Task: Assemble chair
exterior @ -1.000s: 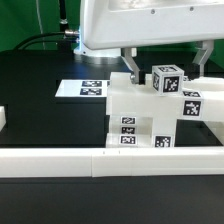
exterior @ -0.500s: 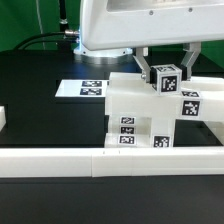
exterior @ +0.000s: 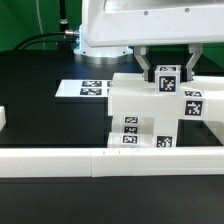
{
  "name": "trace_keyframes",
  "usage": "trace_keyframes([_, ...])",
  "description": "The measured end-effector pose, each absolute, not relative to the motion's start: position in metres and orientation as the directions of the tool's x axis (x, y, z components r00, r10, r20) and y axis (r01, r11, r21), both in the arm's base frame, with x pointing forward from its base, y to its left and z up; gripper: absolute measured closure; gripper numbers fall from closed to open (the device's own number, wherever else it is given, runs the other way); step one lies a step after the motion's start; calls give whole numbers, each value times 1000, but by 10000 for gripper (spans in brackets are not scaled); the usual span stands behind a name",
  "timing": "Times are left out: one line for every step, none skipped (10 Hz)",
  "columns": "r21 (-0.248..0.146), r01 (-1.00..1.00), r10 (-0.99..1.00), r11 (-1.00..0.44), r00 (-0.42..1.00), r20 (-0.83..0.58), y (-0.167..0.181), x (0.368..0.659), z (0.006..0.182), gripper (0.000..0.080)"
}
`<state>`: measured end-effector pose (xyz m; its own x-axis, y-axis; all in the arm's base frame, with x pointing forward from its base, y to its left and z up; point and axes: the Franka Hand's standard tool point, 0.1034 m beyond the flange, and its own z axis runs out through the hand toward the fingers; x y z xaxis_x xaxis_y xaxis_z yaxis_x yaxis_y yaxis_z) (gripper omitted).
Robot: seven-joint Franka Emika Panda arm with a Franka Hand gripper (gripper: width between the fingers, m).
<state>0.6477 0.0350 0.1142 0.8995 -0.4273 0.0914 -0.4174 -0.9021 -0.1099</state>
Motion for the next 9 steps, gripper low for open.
trace_keyframes([-118,-512,-522,-851,849,79,40,647,114,515])
trace_keyframes([-125,-575,-586,-808,808,69,43,647,114,515])
trace_keyframes([-130,-642,-652,-755,756,57,46,647,114,515])
trace_keyframes([-133,-677,-687,-724,725,50,46,647,114,515])
trace_keyframes([-134,-680,-690,-721,722,50,46,647,114,515])
trace_keyframes([-133,-672,-682,-729,730,51,46,647,114,360])
trace_keyframes([-129,-635,-645,-762,763,54,47,648,115,232])
trace_keyframes([-123,-575,-585,-809,809,62,50,649,118,232])
trace_keyframes([-109,-450,-459,-886,885,81,57,650,119,167])
